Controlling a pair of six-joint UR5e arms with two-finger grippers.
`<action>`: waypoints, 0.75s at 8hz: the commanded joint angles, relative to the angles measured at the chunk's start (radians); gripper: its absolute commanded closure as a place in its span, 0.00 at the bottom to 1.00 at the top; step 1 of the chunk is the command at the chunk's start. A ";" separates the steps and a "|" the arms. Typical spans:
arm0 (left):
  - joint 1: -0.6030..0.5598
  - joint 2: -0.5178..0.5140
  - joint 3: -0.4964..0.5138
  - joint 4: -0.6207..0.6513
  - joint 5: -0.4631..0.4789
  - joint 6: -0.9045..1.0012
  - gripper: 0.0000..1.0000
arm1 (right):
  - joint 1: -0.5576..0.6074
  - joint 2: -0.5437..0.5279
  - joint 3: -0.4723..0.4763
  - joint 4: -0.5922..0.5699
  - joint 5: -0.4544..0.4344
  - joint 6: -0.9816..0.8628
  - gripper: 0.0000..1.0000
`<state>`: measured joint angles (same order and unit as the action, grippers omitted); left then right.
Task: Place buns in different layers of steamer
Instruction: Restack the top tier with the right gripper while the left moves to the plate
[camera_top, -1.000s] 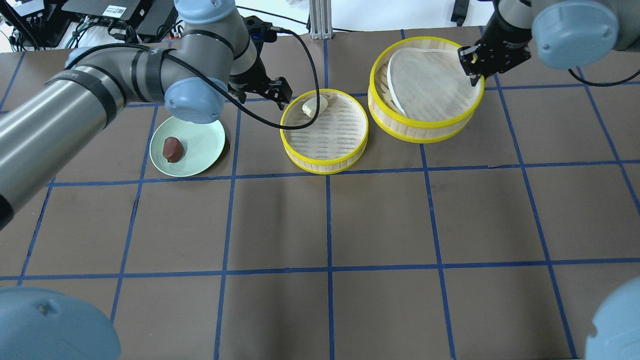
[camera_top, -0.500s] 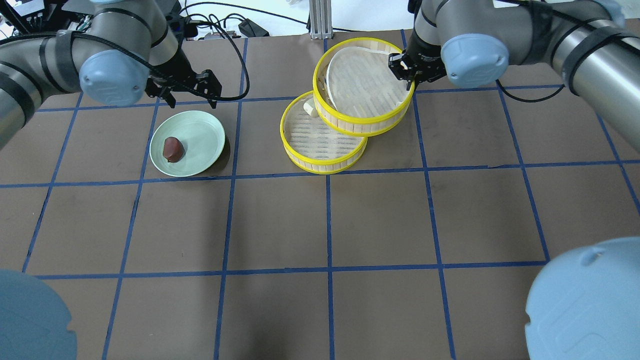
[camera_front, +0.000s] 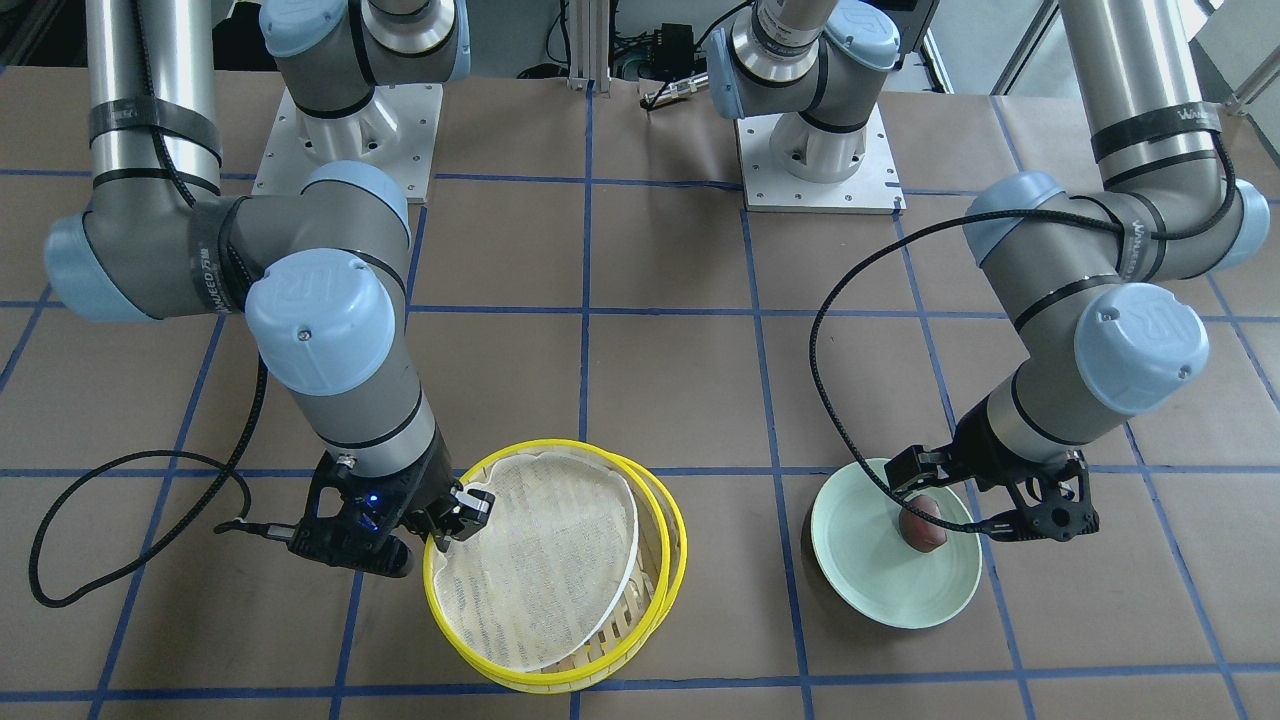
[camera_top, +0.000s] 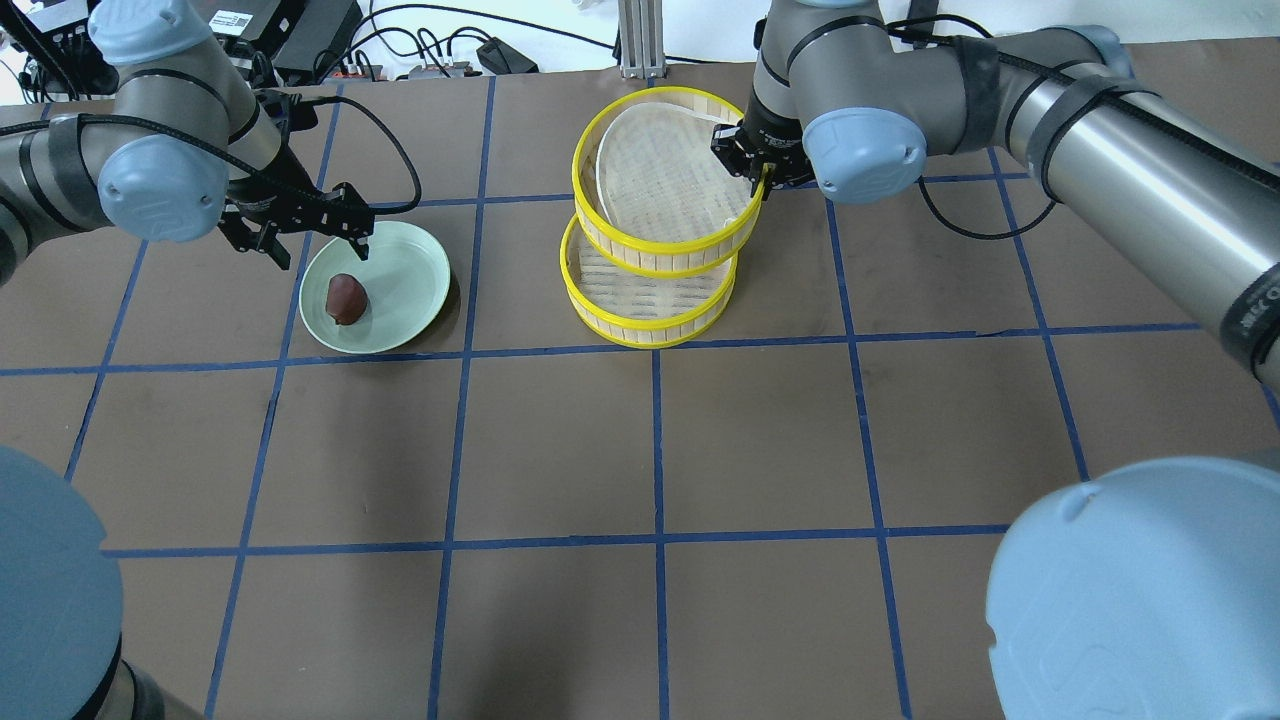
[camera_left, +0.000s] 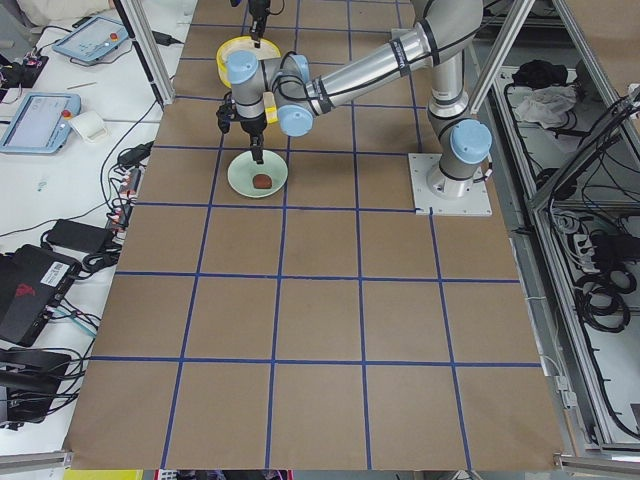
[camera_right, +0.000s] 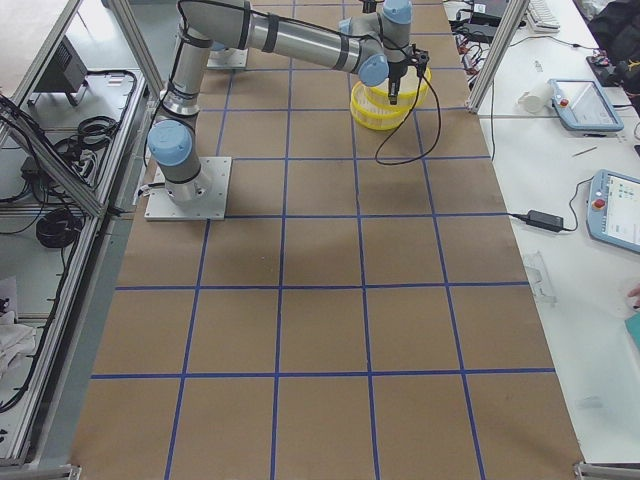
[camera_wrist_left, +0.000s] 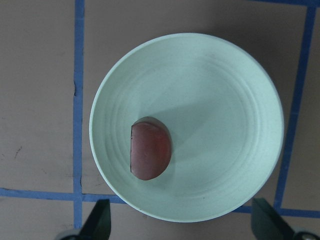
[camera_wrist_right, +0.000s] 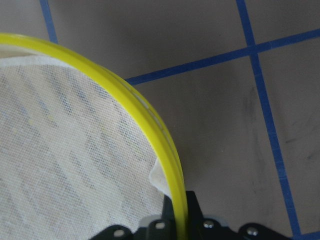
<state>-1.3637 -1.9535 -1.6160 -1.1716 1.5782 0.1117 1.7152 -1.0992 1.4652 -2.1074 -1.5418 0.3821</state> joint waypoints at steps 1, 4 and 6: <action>0.035 -0.056 -0.015 0.013 0.006 -0.012 0.00 | 0.017 0.021 0.010 -0.002 0.005 0.035 1.00; 0.034 -0.132 -0.013 0.114 -0.006 -0.015 0.00 | 0.047 0.022 0.035 0.004 0.002 0.086 1.00; 0.034 -0.140 -0.013 0.119 -0.007 -0.015 0.00 | 0.046 0.022 0.050 0.003 -0.011 0.081 1.00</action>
<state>-1.3300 -2.0805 -1.6296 -1.0657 1.5740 0.0970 1.7590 -1.0785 1.5028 -2.1041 -1.5440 0.4605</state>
